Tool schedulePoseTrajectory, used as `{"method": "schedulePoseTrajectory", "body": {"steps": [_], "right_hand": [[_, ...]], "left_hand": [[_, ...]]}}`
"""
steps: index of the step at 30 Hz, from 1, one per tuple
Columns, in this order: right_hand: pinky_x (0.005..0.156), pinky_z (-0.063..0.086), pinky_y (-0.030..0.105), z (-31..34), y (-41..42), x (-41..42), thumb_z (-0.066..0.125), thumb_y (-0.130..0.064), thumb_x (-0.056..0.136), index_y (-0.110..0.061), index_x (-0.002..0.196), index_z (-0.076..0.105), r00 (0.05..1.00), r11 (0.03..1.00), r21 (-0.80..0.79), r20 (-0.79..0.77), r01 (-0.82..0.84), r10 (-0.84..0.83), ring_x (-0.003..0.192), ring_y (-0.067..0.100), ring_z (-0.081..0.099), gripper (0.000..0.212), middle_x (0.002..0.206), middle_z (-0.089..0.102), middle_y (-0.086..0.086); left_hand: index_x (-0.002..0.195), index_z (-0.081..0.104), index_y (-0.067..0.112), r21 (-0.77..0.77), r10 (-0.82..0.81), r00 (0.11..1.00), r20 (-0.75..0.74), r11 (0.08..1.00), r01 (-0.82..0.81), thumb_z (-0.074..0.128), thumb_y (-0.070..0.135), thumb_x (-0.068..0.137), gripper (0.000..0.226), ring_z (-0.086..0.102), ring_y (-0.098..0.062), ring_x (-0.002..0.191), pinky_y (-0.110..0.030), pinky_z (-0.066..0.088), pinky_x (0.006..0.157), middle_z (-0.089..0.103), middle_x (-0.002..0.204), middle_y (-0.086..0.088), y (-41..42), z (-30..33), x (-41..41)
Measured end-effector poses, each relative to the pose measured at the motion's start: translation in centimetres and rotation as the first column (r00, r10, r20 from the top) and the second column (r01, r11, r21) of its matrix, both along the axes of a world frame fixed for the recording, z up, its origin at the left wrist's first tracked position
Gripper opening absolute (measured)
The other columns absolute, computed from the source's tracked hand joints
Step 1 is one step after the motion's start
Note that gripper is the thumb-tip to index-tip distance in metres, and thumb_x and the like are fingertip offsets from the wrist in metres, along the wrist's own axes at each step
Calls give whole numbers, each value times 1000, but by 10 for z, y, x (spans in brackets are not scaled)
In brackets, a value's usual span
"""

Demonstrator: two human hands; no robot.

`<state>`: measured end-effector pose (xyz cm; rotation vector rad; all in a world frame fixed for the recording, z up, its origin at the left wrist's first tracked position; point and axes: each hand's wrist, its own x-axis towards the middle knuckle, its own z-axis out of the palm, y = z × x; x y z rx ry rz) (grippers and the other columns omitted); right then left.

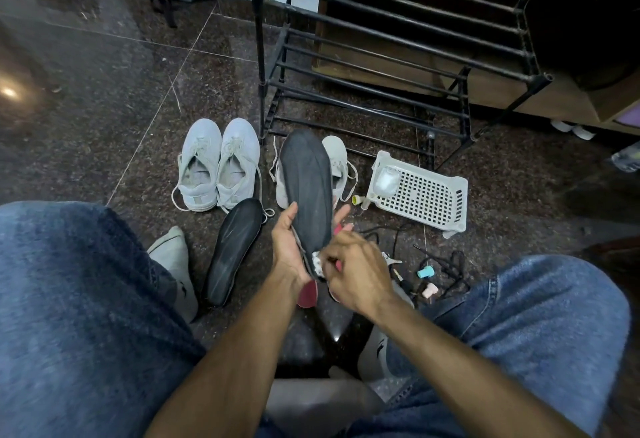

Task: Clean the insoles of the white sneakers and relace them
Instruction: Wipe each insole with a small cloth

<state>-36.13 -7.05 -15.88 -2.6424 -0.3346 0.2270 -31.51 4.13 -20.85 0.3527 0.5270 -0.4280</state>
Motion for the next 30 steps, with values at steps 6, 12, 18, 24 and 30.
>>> {"method": "schedulePoseTrajectory", "body": {"steps": [6,12,18,24,30], "right_hand": [[92,37,34,1,2,48,56,-20,91,-22,102,72,996,976,-213,85,49,-31,100,16,50,20,100,57,-6],[90,46,34,0,16,8,62,-9,83,-19,88,75,997,995,81,-55,58,-53,93,16,60,17,97,68,-6],[95,37,38,-1,8,30,57,-14,90,-20,104,73,999,996,-89,54,11,-6,102,18,55,22,105,66,-5],[96,37,36,2,20,55,55,-19,90,-24,105,72,996,987,-137,53,78,-71,100,20,56,23,105,66,-4],[95,41,37,4,11,0,62,-16,85,-23,96,76,1000,1000,-8,-17,-19,19,99,18,61,19,101,71,-6]], "left_hand": [[113,68,7,37,-25,1000,-19,999,25,44,40,94,45,68,-28,94,-39,51,91,71,105,-14,-12,0,-10],[132,54,0,-48,68,998,12,997,-68,37,43,94,59,54,-33,125,-46,33,113,63,125,-21,6,-4,2],[137,52,4,-56,-80,997,-20,995,79,45,50,88,67,59,-32,115,-44,41,105,57,132,-19,-8,-1,-6],[133,57,7,-33,-47,998,-52,998,45,48,49,90,61,60,-31,110,-42,42,103,61,125,-16,-4,0,-11],[133,52,3,-80,53,998,-24,995,-55,43,47,93,60,57,-31,122,-45,39,110,54,136,-24,6,-4,2]]}}
